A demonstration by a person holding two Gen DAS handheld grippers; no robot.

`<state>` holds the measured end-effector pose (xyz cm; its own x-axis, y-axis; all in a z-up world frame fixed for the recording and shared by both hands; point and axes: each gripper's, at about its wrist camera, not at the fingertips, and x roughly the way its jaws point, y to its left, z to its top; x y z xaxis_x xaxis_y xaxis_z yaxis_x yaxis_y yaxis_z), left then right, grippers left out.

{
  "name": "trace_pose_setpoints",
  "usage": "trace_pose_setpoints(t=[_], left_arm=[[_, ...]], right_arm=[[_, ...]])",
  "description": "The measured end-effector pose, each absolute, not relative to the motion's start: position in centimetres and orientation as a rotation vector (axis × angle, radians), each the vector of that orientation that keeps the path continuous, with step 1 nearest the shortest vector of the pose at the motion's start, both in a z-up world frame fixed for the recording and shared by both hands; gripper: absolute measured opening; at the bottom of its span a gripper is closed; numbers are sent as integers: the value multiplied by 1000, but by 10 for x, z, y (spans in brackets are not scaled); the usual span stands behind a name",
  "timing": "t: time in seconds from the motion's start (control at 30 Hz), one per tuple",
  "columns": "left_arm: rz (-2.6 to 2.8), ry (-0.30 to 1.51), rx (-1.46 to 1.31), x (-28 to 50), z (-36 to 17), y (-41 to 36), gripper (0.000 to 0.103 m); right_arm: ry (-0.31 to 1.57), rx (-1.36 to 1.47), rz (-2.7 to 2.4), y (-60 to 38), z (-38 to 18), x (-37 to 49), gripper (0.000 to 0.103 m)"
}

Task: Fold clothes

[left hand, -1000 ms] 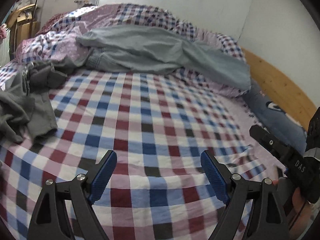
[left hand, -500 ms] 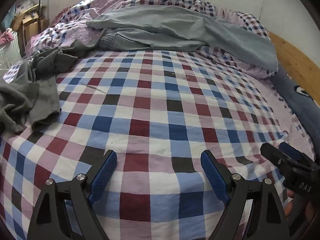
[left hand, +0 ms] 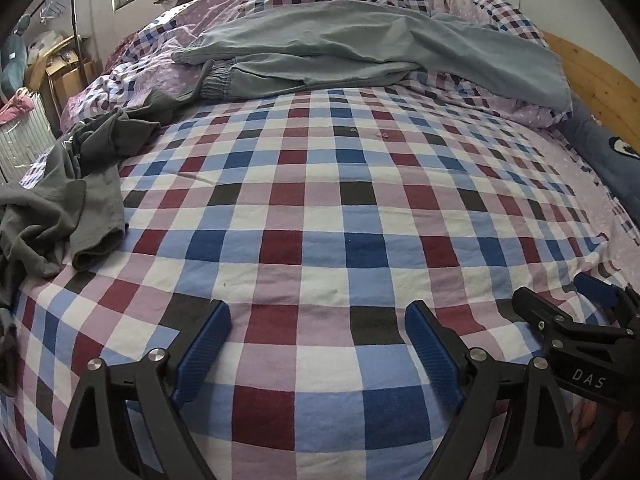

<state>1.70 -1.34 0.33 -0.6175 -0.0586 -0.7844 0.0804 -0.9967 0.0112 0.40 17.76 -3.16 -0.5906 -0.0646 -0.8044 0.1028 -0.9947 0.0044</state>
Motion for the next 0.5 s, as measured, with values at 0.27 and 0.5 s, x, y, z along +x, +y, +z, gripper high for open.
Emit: trace_pose_setpoints(t=[0.27,0.5], left_arm=[[-2773,39,1350,13,1,-14,98],[-2767,33,1371,10,-1,-12,102]], right_arm=[[80,1375,-2726,176,-31,6,103],[87,1374,-2730,176,-31,6,103]])
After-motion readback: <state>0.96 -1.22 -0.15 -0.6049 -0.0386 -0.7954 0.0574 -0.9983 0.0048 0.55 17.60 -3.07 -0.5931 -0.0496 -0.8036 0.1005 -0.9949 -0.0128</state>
